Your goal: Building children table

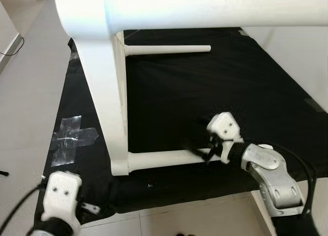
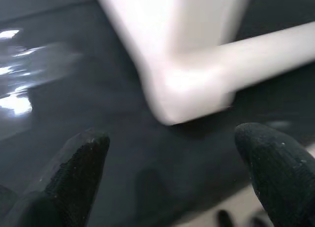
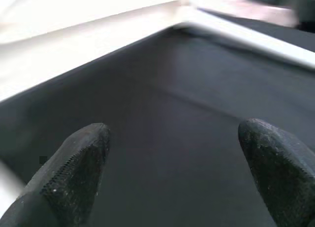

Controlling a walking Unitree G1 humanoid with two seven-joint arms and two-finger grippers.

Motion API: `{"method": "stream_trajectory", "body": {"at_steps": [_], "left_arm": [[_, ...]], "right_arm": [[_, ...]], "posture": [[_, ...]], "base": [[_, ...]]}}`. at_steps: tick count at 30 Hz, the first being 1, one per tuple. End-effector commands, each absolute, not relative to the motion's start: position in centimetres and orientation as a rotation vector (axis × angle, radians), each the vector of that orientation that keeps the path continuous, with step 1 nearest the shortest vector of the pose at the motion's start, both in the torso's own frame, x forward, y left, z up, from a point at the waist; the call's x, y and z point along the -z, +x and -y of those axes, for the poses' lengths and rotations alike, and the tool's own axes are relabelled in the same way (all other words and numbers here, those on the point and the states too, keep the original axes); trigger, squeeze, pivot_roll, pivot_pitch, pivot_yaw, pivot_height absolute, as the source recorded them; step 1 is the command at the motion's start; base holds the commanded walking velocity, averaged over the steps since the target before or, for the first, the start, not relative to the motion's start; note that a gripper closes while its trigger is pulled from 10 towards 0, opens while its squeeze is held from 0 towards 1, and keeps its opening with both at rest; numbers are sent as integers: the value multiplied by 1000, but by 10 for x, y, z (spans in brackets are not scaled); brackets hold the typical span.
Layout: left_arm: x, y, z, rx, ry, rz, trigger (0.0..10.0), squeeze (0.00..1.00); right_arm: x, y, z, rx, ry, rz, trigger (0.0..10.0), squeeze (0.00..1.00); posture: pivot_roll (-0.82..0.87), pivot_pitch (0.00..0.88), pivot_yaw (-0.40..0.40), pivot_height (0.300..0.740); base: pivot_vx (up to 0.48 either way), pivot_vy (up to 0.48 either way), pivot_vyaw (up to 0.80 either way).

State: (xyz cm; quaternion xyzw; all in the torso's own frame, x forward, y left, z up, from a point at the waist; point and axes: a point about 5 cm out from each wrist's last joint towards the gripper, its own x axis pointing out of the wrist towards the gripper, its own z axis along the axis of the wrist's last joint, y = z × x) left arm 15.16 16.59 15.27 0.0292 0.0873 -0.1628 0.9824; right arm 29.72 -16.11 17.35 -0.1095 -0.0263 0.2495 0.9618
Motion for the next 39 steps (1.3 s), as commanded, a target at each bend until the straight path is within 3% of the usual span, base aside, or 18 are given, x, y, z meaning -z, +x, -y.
{"method": "stream_trajectory", "body": {"at_steps": [1,24,39], "left_arm": [[-154,150,-163,365,54,-189,10000,0],[-154,182,-156,436,72,-160,10000,0],[-156,188,-152,440,71,-148,10000,0]], "right_arm": [[-167,294,164,-447,-215,25,10000,0],[-162,289,154,-293,-194,52,10000,0],[-156,287,146,-288,-197,40,10000,0]], "posture": [[45,128,-9,740],[14,95,3,740],[13,93,9,740]], "base": [[0,0,0],[0,0,0],[-299,0,0]]}}
